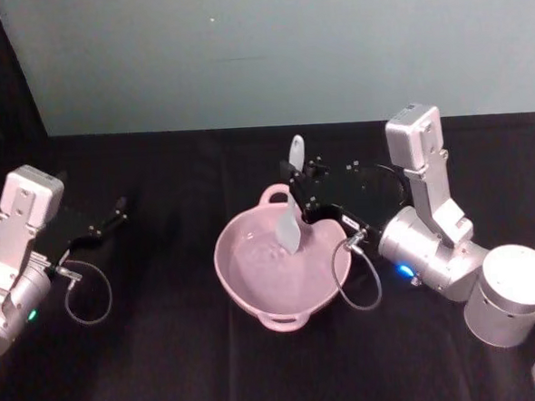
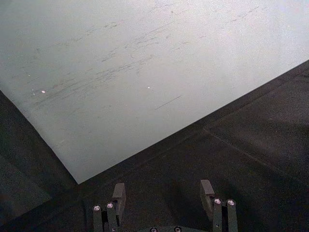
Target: Use the one hand to pick up the spoon and stir the clear water in the bowl.
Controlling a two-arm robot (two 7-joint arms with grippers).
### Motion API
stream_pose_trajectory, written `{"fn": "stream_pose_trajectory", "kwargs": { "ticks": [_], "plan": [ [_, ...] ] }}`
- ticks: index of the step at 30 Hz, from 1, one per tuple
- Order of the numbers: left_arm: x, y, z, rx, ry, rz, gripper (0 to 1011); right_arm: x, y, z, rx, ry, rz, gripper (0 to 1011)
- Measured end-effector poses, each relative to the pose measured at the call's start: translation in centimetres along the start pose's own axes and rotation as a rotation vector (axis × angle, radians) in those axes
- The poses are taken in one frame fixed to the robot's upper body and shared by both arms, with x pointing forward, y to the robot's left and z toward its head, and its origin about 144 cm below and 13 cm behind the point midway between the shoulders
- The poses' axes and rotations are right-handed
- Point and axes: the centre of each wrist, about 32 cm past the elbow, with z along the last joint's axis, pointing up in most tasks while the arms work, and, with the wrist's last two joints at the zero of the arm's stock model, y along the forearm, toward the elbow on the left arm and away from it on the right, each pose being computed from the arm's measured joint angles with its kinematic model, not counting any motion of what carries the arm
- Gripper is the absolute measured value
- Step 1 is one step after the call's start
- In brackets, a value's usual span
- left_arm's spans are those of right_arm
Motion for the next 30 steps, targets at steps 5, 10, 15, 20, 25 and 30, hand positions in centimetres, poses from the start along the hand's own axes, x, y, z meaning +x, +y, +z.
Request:
{"fn": "stream_pose_trajectory", "kwargs": {
  "ticks": [5, 10, 15, 20, 25, 30],
  "plan": [
    [0.0, 0.0, 0.0, 0.0, 0.0, 0.0, 1011, -0.1, -1.4, 0.3, -0.021, -0.009, 0.009, 120],
    [0.0, 0.0, 0.0, 0.0, 0.0, 0.0, 1011, -0.5, -3.1, 0.7, -0.035, 0.001, 0.038, 120],
    [0.0, 0.0, 0.0, 0.0, 0.0, 0.0, 1011, -1.4, -4.2, 1.1, -0.03, 0.03, 0.077, 120],
    [0.0, 0.0, 0.0, 0.0, 0.0, 0.0, 1011, -2.2, -4.1, 1.2, -0.023, 0.059, 0.111, 120],
    [0.0, 0.0, 0.0, 0.0, 0.0, 0.0, 1011, -3.0, -3.2, 1.0, -0.019, 0.079, 0.136, 120],
    [0.0, 0.0, 0.0, 0.0, 0.0, 0.0, 1011, -3.6, -1.6, 0.6, -0.01, 0.078, 0.143, 120]
  ]
}}
